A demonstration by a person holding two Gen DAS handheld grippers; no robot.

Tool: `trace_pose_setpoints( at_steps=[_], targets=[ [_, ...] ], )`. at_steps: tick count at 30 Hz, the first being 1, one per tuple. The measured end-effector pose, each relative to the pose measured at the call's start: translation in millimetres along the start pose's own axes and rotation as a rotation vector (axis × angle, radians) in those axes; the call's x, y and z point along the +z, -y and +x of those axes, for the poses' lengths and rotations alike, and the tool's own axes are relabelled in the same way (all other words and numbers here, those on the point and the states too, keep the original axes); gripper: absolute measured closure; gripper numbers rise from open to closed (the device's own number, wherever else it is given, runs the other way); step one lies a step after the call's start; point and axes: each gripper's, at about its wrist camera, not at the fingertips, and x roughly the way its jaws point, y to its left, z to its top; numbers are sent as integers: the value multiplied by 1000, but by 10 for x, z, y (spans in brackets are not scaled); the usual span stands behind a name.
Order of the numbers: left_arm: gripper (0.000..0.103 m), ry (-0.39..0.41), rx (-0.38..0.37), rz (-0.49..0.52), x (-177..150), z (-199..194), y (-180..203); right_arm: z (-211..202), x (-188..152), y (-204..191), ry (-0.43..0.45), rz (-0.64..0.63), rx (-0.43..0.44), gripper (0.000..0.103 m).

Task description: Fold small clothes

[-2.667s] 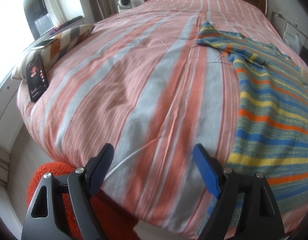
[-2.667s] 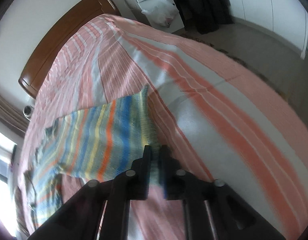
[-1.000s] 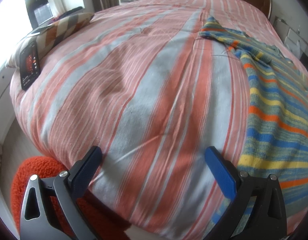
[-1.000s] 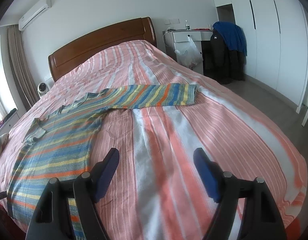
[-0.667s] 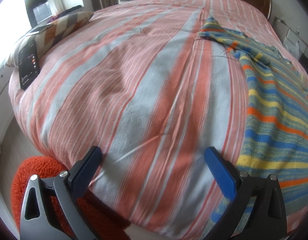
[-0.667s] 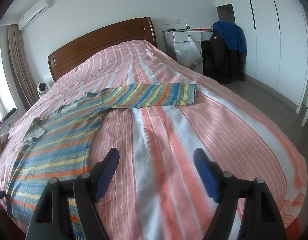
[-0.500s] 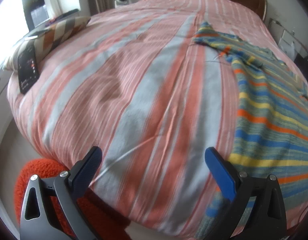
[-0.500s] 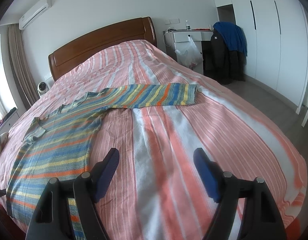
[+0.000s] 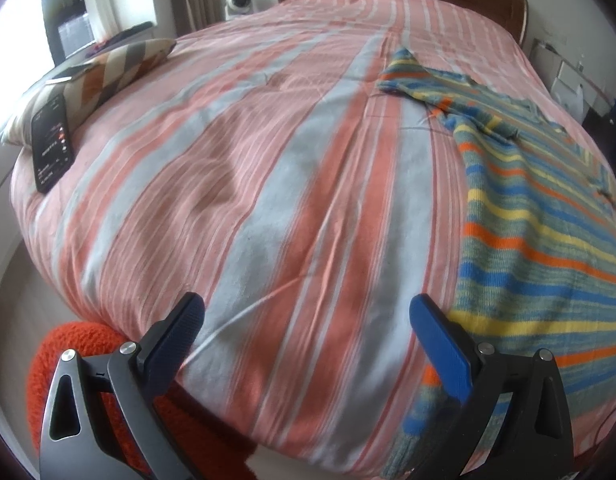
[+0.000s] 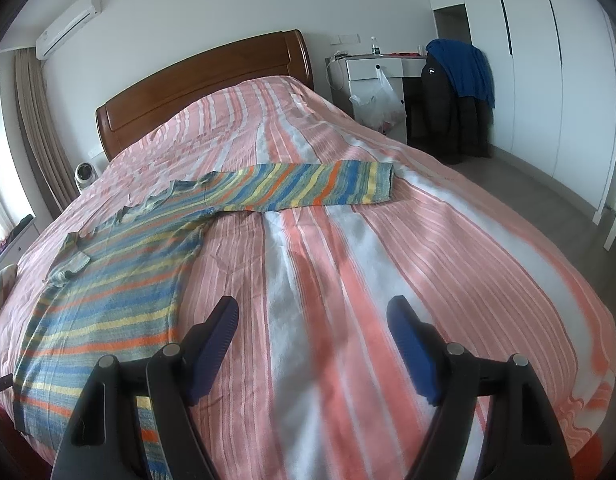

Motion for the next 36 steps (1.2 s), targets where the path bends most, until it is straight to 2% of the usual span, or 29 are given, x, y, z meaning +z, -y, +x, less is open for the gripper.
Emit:
trace_pose_setpoints(
  at_steps=[4, 6, 9, 11, 12, 13, 14, 17, 19, 21, 23, 24, 25, 26, 28, 30, 32, 34, 35, 36],
  targets=[
    [1, 10, -1, 17, 48, -66, 1, -1, 6, -22, 1, -10, 2, 27],
    [1, 53, -22, 36, 156, -213, 11, -6, 6, -29, 2, -11, -2, 27],
    [1, 158, -92, 122, 536, -511, 135, -19, 1, -43, 5, -15, -2, 27],
    [1, 175, -153, 200, 759, -563, 310, -7, -12, -54, 0, -20, 1, 27],
    [1, 159, -193, 277, 899, -538, 494, 5, -18, -60, -4, -20, 7, 27],
    [1, 149, -213, 327, 972, -506, 619, 20, -23, -64, -10, -18, 14, 27],
    [1, 148, -239, 425, 1075, -435, 870, 25, -25, -68, -11, -17, 18, 27],
    [1, 143, -207, 622, 1214, -121, 1414, 49, -24, -83, -18, -20, 36, 27],
    [1, 104, -163, 678, 1302, 200, 1680, 60, -41, -95, -28, -24, 46, 27],
    [1, 43, -117, 672, 1408, 592, 1850, 69, -63, -98, -40, -28, 53, 27],
    [18, -16, -100, 620, 1511, 931, 1874, 74, -79, -105, -47, -37, 54, 27],
    [49, -54, -142, 558, 1564, 1037, 1812, 75, -86, -109, -51, -41, 55, 27],
    [86, -73, -178, 505, 1608, 1064, 1758, 77, -92, -112, -54, -46, 54, 27],
    [90, -75, -210, 397, 1716, 1046, 1591, 81, -97, -115, -58, -50, 53, 27],
    [94, -38, -298, 242, 1878, 879, 1241, 86, -104, -123, -62, -57, 48, 27],
    [94, 23, -264, 129, 1999, 732, 836, 93, -104, -129, -57, -62, 42, 27],
    [94, 50, -233, -69, 2121, 664, 140, 103, -100, -138, -54, -62, 39, 27],
    [94, 45, -168, -208, 2140, 731, -368, 122, -103, -150, -57, -61, 40, 27],
    [94, 18, -147, -297, 2114, 853, -707, 133, -108, -156, -60, -63, 39, 27],
    [94, -5, -152, -340, 2088, 934, -841, 148, -114, -160, -65, -64, 39, 27]
  ],
)
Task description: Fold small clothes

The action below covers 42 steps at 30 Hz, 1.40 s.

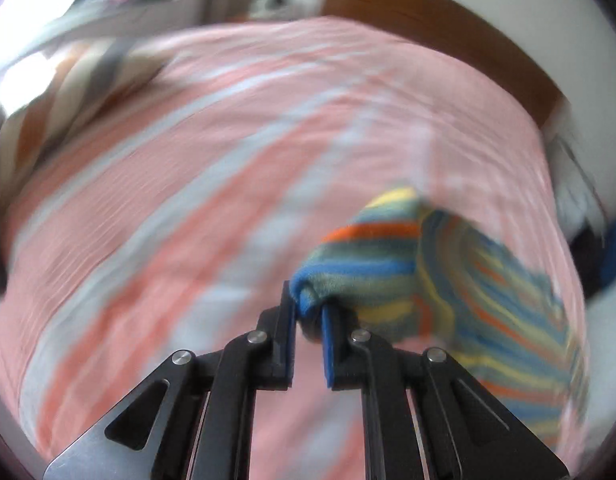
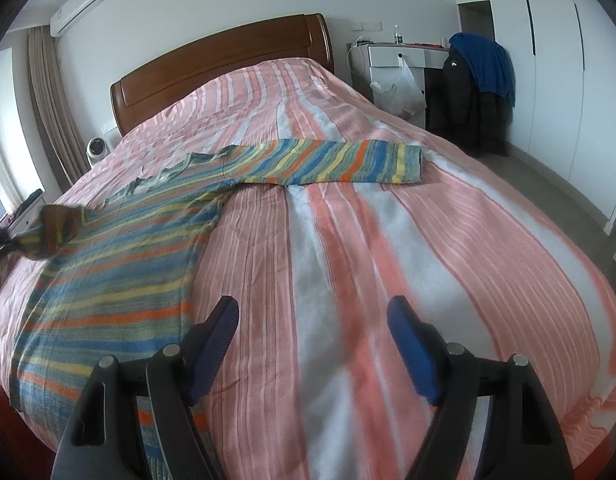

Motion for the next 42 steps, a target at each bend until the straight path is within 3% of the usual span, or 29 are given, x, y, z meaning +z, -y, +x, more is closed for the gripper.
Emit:
trace_pose_setpoints(
  at_steps=[2, 5, 10, 11, 13, 15, 17, 20, 24, 26, 28, 30, 33, 38, 42],
  targets=[
    [94, -63, -10, -98, -23, 179, -314, 31, -9, -6, -11, 1, -1, 27],
    [92, -126, -46, -143, -121, 368, -401, 54, -15, -33, -20, -9, -5, 27],
    [77, -111, -82, -225, -108, 279, -550, 67, -38, -30, -29, -26, -23, 27],
    [75, -92, -60, -238, -88, 232, -602, 66, -38, -12, -31, -22, -27, 27],
    [57, -51, 20, -225, -79, 99, -678, 46, -30, 37, -28, -6, -34, 27],
    [47, -2, 117, -193, -99, -79, -766, 32, -19, 84, -21, 7, -44, 27],
    [45, 22, 162, -153, -178, -288, -809, 21, -13, 128, -17, 29, -51, 27],
    [42, -3, 99, -68, -441, -554, -720, 27, 2, 163, -13, 47, -59, 27],
    [24, -123, -76, 122, -989, -808, -287, 1, 52, 136, -20, 44, -54, 27],
    [22, -212, -174, 222, -1398, -885, -69, -35, 112, 130, -53, 48, 0, 27],
    [21, -274, -214, 268, -1674, -889, 41, -53, 163, 107, -137, 41, 107, 27],
    [21, -329, -235, 297, -1951, -868, 88, -86, 165, 64, -237, 12, 212, 27],
    [21, -348, -239, 330, -2187, -856, 104, -165, 88, 6, -353, -41, 289, 27],
    [19, -325, -255, 382, -2308, -919, 95, -229, -111, -10, -452, -103, 295, 27],
    [19, -321, -262, 406, -2370, -911, 98, -229, -194, -15, -495, -82, 333, 27]
  ],
)
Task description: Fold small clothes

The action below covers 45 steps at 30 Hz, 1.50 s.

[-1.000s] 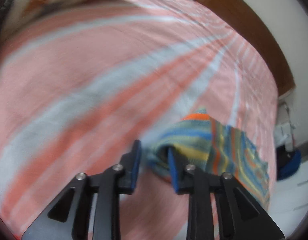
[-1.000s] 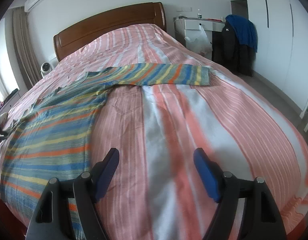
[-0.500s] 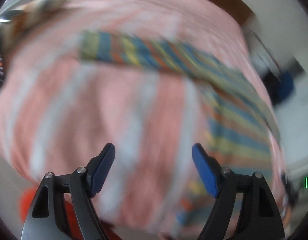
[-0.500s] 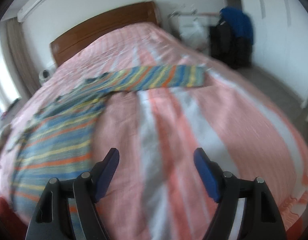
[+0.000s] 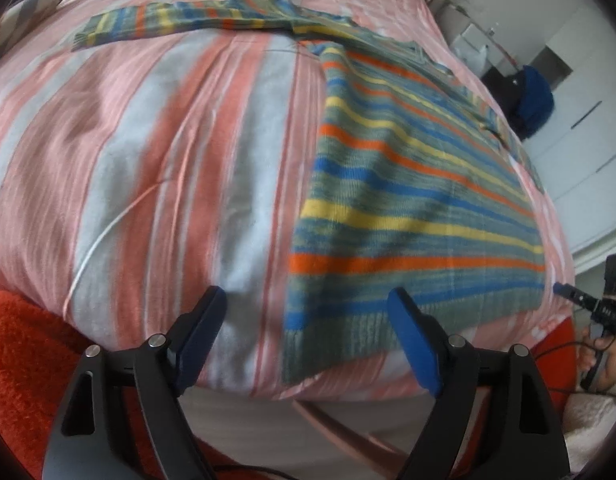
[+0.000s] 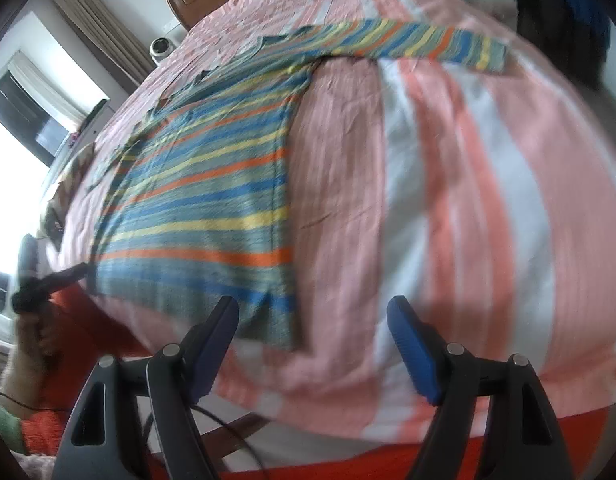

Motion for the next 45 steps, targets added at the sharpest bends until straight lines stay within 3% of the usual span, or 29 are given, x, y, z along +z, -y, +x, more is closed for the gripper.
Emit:
trace_pose_setpoints(
  at_steps=[4, 8, 9, 10, 11, 12, 13, 18, 20, 23, 26, 29, 30, 31, 32, 34, 37, 39, 41, 45],
  targets=[
    [19, 1, 32, 24, -26, 65, 115, 168, -5, -123, -39, -22, 52, 27],
    [32, -21, 80, 104, -99, 103, 274, 317, -2, -226, -58, -90, -29, 26],
    [41, -28, 88, 112, -99, 142, 316, 322, 6, -237, -50, -88, -11, 25],
    [57, -36, 98, 117, -100, 169, 338, 332, 14, -250, -46, -92, 2, 27],
    [68, -44, 99, 119, -96, 194, 360, 353, 26, -264, -49, -101, 6, 42],
    [96, -54, 89, 119, -95, 216, 375, 387, 40, -295, -66, -122, 9, 61],
    [98, -68, 70, 109, -93, 222, 377, 421, 49, -320, -90, -137, 20, 97],
    [100, -111, -9, 79, -166, -49, 319, 273, 52, -414, -121, -150, 4, 98],
    [100, -131, 13, 97, -203, -92, 323, 104, 52, -413, -128, -140, 11, 98],
    [100, -184, 72, 92, -222, 174, 307, 89, 12, -386, -167, -122, -2, 98],
    [98, -203, 106, 70, -158, 383, 340, 417, -42, -326, -221, -104, -48, 98],
    [89, -192, 108, 80, -166, 324, 376, 616, -19, -307, -233, -105, -72, 97],
    [72, -190, 112, 79, -169, 303, 385, 602, -10, -320, -230, -115, -76, 92],
    [53, -184, 128, 75, -198, 235, 361, 565, -7, -335, -229, -124, -69, 80],
    [46, -156, 153, 70, -207, 129, 351, 516, -15, -328, -232, -129, -67, 62],
    [36, -88, 167, 74, -164, -49, 379, 370, -37, -295, -223, -133, -66, 52],
    [24, 17, 178, 61, -42, -279, 347, 70, -40, -225, -119, -138, -157, 49],
    [18, 122, 203, 33, 127, -375, 323, -161, 19, -165, 21, -121, -231, 43],
    [16, 181, 222, 5, 282, -391, 252, -323, 109, -111, 179, -67, -276, 34],
    [16, 270, 242, -26, 496, -304, 125, -245, 276, -124, 368, -21, -309, 34]
  ],
)
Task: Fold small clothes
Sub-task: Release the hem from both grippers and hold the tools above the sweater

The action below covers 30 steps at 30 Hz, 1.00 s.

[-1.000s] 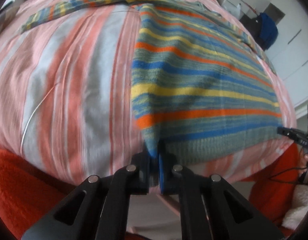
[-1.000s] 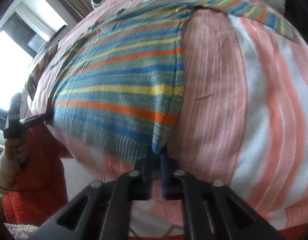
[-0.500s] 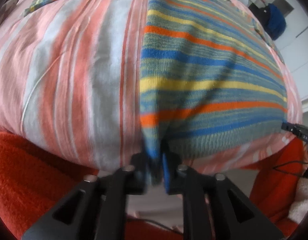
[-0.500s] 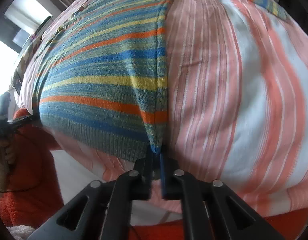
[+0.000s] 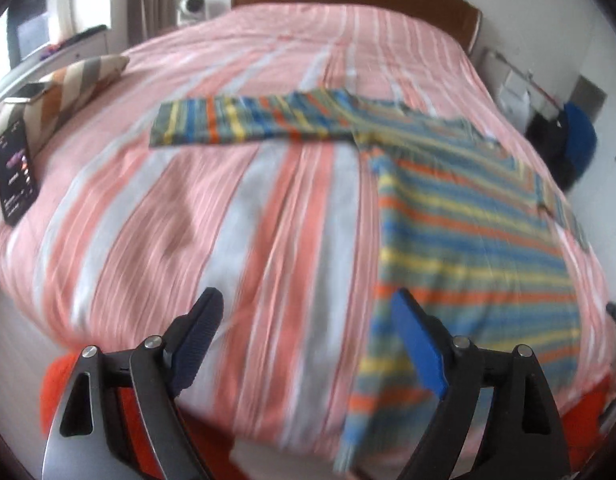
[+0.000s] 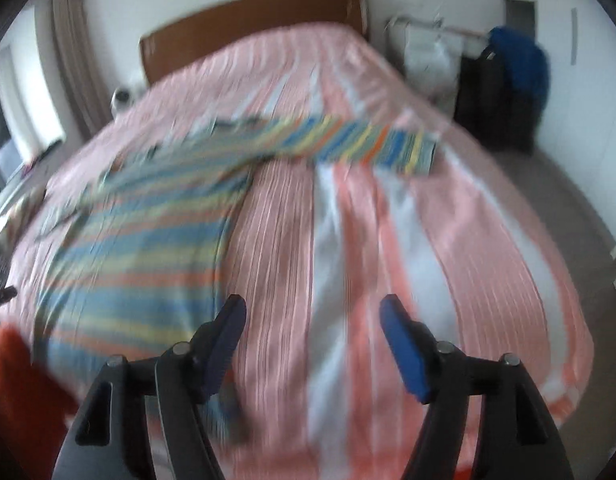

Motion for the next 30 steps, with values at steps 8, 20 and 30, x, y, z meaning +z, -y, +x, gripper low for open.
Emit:
trace_pose_setpoints(
  at_steps=[8, 20, 30],
  targets=[
    [16, -15, 81, -51, -216, 292, -252, 282, -270, -166, 24, 15, -38, 34],
    [15, 0, 107, -83, -257, 252, -288, 274, -278, 36, 46, 79, -78, 34],
    [15, 1, 119, -73, -264, 270, -273, 247, -286, 25, 59, 77, -80, 34]
  ],
)
